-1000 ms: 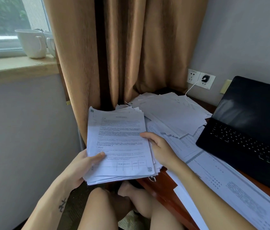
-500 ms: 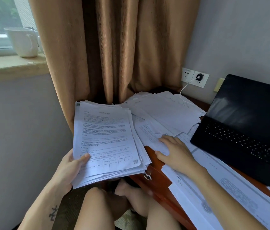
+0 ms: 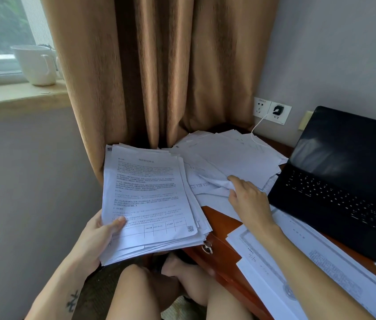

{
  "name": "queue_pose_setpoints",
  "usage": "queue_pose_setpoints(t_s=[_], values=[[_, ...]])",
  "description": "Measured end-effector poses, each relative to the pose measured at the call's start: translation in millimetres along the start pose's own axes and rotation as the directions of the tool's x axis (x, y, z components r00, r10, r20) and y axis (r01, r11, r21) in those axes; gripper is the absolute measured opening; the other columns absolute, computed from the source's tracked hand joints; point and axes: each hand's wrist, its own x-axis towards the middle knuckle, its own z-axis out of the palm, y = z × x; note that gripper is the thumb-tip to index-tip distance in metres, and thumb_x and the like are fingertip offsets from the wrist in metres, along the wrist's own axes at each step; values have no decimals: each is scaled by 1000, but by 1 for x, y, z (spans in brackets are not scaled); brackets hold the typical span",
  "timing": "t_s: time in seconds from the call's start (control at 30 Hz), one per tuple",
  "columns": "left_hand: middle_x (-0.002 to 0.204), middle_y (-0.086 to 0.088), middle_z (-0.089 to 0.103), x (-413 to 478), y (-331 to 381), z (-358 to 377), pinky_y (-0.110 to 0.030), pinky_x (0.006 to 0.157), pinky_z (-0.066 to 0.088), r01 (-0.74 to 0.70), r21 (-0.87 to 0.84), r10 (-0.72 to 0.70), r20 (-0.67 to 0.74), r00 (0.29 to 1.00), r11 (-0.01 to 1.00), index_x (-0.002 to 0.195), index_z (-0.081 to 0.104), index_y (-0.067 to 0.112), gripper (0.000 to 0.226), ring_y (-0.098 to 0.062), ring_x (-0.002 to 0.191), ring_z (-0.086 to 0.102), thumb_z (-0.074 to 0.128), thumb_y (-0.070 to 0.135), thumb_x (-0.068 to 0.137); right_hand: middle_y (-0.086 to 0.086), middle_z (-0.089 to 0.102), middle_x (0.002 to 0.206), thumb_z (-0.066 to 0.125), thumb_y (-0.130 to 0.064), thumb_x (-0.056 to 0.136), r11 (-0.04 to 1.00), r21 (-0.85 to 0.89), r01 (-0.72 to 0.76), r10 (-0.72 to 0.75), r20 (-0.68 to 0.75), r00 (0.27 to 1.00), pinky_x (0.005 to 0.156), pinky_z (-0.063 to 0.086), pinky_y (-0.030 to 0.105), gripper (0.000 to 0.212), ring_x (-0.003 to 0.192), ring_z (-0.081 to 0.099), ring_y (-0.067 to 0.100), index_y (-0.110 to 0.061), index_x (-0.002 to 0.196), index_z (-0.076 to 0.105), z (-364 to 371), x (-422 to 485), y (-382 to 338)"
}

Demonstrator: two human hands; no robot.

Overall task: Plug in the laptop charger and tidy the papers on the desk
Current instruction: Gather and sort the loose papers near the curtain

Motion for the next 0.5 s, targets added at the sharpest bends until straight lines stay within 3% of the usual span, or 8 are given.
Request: queue_pose_setpoints(t_s=[0.23, 0.37, 0.5], values=[[106, -9, 80, 6, 2, 3, -66, 88, 57, 12, 0, -12, 27, 1000, 1000, 119, 65, 22, 25, -40, 95, 76, 67, 7, 99, 9, 71, 110, 65, -16, 97, 948, 260, -186, 200, -28, 979, 74, 59, 41, 36, 97, 66, 25, -14, 132, 56, -13, 21, 13], [107, -9, 80, 8, 0, 8, -65, 91, 57, 12, -6, -12, 36, 999, 1000, 120, 65, 22, 26, -39, 98, 76, 68, 7, 99, 5, 70, 114, 66, -16, 97, 919, 369, -142, 185, -84, 979, 78, 60, 45, 34, 100, 65, 22, -15, 130, 58, -18, 27, 3], [109, -9, 79, 8, -2, 11, -65, 95, 56, 22, -12, -22, 47, 999, 1000, 122, 65, 22, 27, -38, 100, 76, 67, 8, 99, 0, 71, 111, 64, -13, 96, 874, 485, -29, 120, -158, 980, 80, 59, 39, 32, 98, 65, 18, -15, 127, 61, -28, 35, -29]])
